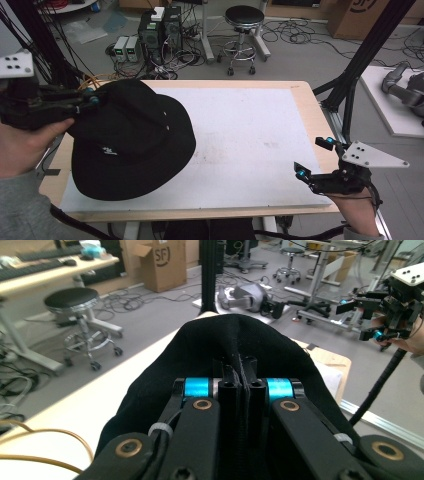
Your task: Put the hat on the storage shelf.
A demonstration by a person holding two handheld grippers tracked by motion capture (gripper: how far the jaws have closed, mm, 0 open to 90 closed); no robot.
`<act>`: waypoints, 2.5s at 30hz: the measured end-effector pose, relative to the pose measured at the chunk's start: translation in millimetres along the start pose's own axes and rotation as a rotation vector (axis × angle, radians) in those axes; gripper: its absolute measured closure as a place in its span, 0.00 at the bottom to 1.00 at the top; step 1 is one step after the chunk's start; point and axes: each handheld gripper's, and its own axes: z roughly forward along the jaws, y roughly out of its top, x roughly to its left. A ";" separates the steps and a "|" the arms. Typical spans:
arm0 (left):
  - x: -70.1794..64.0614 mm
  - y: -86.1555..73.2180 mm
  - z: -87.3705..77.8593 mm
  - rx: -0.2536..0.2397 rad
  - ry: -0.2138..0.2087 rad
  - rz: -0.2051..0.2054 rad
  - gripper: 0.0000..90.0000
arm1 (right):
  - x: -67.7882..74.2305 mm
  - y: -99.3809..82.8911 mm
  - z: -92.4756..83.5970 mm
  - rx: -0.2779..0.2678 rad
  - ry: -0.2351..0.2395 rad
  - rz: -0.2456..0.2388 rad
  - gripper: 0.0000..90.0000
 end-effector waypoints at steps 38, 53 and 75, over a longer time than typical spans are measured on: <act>133.2 -28.0 14.9 -0.038 0.254 -0.171 0.98 | -5.2 3.6 -15.6 -0.015 -0.016 0.000 0.04; 158.6 -82.0 30.8 -0.009 0.263 -0.258 0.97 | -3.7 2.3 -7.6 0.005 -0.015 -0.010 0.04; 116.9 -77.0 16.3 -0.056 0.281 -0.269 0.02 | 8.5 7.2 1.2 0.009 0.028 -0.041 0.04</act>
